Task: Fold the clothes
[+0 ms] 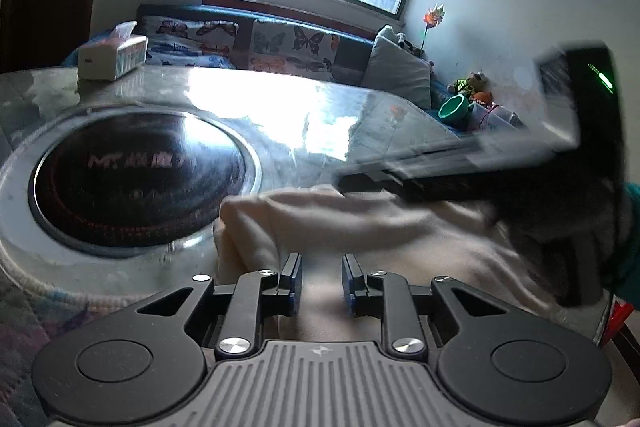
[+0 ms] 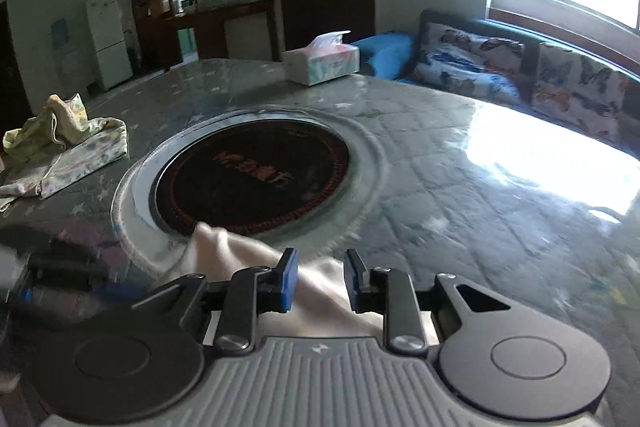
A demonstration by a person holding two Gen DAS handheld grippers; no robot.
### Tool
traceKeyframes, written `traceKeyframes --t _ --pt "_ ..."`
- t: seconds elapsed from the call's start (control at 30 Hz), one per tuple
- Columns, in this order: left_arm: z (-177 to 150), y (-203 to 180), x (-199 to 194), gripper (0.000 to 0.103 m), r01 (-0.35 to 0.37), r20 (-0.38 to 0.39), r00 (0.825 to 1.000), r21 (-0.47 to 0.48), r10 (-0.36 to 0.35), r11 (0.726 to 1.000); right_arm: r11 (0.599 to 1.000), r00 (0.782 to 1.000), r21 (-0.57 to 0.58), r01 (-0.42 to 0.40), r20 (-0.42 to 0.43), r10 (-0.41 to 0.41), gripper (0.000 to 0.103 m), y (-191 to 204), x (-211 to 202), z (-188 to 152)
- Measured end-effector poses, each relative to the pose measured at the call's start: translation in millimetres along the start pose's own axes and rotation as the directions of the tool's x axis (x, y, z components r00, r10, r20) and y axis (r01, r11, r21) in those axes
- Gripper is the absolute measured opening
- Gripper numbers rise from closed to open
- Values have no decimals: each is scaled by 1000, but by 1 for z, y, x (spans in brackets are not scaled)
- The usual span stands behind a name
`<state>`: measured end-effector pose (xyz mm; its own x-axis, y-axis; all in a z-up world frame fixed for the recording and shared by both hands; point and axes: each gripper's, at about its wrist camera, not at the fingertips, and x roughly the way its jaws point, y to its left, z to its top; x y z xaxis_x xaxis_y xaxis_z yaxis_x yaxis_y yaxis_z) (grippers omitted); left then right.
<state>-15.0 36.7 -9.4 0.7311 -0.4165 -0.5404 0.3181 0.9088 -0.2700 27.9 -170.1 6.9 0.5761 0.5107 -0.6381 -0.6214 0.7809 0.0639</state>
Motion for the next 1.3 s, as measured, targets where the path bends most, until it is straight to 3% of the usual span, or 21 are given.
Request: traceKeyframes --t 0.2,0.43,0.77,0.87,1.0,1.13,1.3 --pt "19 -3 13 24 -3 36 999 0 3 1000 999 999 2 33 -3 -33 22 1 -23 -29" --pt "17 7 38 24 -71 -14 997 -24 71 997 998 998 -9 55 33 -55 21 3 -23 -39" --pt "13 5 35 24 -74 -16 997 -18 74 997 979 984 147 143 83 -156 21 -43 -48 -51" --pt "16 6 38 25 -76 -17 997 -18 76 997 968 979 171 183 58 -195 19 -58 -48 -57" --pt "16 5 38 25 -79 -17 997 -13 79 997 957 978 227 181 62 -199 16 -76 -53 -63" --pt "16 4 38 26 -84 -17 996 -6 84 996 957 974 232 176 98 -203 16 -80 -72 -64" --pt "14 -2 37 29 -92 -13 996 13 93 996 961 976 191 199 50 -212 16 -82 -71 -77"
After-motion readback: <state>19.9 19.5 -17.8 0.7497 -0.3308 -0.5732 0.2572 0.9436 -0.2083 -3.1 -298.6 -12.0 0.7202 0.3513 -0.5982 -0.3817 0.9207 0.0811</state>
